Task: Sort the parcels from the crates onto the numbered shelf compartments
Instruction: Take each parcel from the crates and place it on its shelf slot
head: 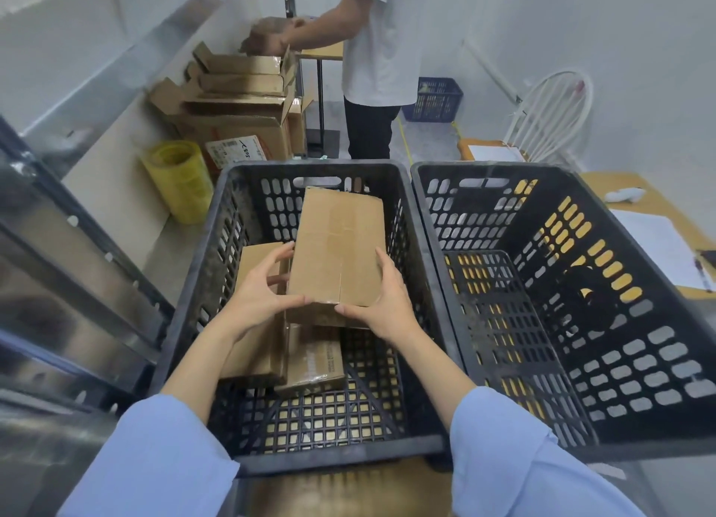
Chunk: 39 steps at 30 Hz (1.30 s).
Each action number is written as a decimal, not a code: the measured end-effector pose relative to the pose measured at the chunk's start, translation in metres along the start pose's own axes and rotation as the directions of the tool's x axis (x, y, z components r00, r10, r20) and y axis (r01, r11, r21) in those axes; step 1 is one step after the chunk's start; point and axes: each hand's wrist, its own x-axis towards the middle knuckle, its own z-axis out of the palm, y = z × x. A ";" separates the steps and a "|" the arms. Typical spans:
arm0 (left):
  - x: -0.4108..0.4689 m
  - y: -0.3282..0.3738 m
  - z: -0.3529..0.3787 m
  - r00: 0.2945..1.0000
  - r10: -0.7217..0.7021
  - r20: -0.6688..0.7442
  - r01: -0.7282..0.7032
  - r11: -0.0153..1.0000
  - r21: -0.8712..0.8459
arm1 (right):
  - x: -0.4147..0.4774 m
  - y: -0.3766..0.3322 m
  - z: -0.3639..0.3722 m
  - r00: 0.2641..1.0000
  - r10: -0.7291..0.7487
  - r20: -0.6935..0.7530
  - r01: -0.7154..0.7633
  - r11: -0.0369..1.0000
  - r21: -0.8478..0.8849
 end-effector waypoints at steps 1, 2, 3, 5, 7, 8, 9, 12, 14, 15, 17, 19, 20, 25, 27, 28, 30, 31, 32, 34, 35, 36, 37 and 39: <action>-0.002 0.002 0.000 1.000 -0.001 -0.016 0.001 1.000 -0.005 | -0.002 -0.002 -0.002 1.000 -0.009 0.007 0.009 1.000 0.022; -0.004 0.004 -0.001 0.999 -0.004 -0.032 0.003 1.000 -0.010 | -0.004 -0.005 -0.004 1.000 -0.019 0.011 0.019 0.999 0.045; -0.007 0.007 -0.002 0.999 -0.007 -0.047 0.006 1.000 -0.022 | -0.005 -0.008 -0.006 0.999 -0.030 0.010 0.029 0.997 0.068; -0.012 0.012 -0.003 0.997 -0.004 -0.076 0.000 0.999 -0.053 | -0.006 -0.015 -0.011 0.999 -0.052 0.000 0.052 0.992 0.119; -0.017 0.019 -0.004 0.992 0.022 -0.121 -0.028 0.999 -0.042 | -0.008 -0.022 -0.015 0.998 -0.065 -0.005 0.065 0.985 0.158; -0.020 0.022 -0.004 0.989 0.036 -0.146 -0.040 0.999 -0.025 | -0.008 -0.025 -0.016 0.998 -0.070 -0.004 0.070 0.983 0.167; -0.023 0.025 -0.003 0.984 0.046 -0.170 -0.048 0.999 -0.010 | -0.009 -0.029 -0.018 0.997 -0.078 0.001 0.076 0.982 0.173; -0.034 0.034 -0.001 0.974 0.069 -0.214 -0.067 0.998 0.018 | -0.011 -0.038 -0.025 0.993 -0.116 0.026 0.110 0.982 0.152; -0.042 0.040 0.000 0.969 0.080 -0.235 -0.082 0.997 0.004 | -0.014 -0.043 -0.030 0.989 -0.143 0.040 0.136 0.980 0.148; -0.046 0.043 0.001 0.964 0.086 -0.250 -0.091 0.996 -0.007 | -0.015 -0.045 -0.033 0.987 -0.156 0.036 0.149 0.977 0.155; -0.055 0.049 0.005 0.953 0.104 -0.286 -0.115 0.993 -0.023 | -0.017 -0.048 -0.038 0.982 -0.188 0.015 0.182 0.966 0.181; -0.065 0.053 0.009 0.938 0.131 -0.321 -0.146 0.989 -0.021 | -0.019 -0.050 -0.043 0.978 -0.211 0.005 0.205 0.955 0.214; -0.069 0.054 0.011 0.931 0.142 -0.336 -0.160 0.987 -0.028 | -0.020 -0.051 -0.045 0.976 -0.216 0.011 0.207 0.949 0.237; -0.090 0.068 0.025 0.899 0.137 -0.416 -0.191 0.977 -0.091 | -0.027 -0.053 -0.061 0.958 -0.279 0.073 0.243 0.918 0.313; -0.100 0.078 0.032 0.885 0.126 -0.448 -0.162 0.986 -0.043 | -0.030 -0.053 -0.068 0.935 -0.339 0.103 0.295 0.906 0.305; -0.106 0.082 0.036 0.878 0.121 -0.464 -0.147 0.989 -0.021 | -0.032 -0.054 -0.072 0.923 -0.364 0.127 0.315 0.902 0.294; -0.120 0.091 0.049 0.849 0.139 -0.509 -0.146 0.989 0.027 | -0.037 -0.053 -0.082 0.897 -0.400 0.187 0.343 0.898 0.275; -0.129 0.096 0.055 0.834 0.150 -0.531 -0.149 0.988 0.044 | -0.041 -0.052 -0.086 0.885 -0.415 0.213 0.354 0.895 0.271; -0.134 0.100 0.058 0.826 0.152 -0.542 -0.153 0.987 0.045 | -0.042 -0.052 -0.088 0.879 -0.421 0.223 0.359 0.893 0.271; -0.149 0.109 0.068 0.807 0.135 -0.575 -0.144 0.989 0.031 | -0.049 -0.049 -0.096 0.860 -0.445 0.248 0.362 0.876 0.317; -0.157 0.113 0.073 0.795 0.123 -0.595 -0.137 0.990 0.023 | -0.053 -0.047 -0.101 0.850 -0.457 0.263 0.358 0.866 0.349; -0.166 0.117 0.079 0.781 0.122 -0.613 -0.135 0.991 0.025 | -0.057 -0.044 -0.106 0.841 -0.464 0.279 0.349 0.858 0.378; -0.175 0.122 0.086 0.765 0.126 -0.631 -0.133 0.990 0.036 | -0.062 -0.041 -0.110 0.831 -0.470 0.297 0.337 0.851 0.402; -0.195 0.129 0.101 0.734 0.120 -0.669 -0.114 0.992 0.053 | -0.071 -0.036 -0.117 0.814 -0.476 0.333 0.321 0.847 0.425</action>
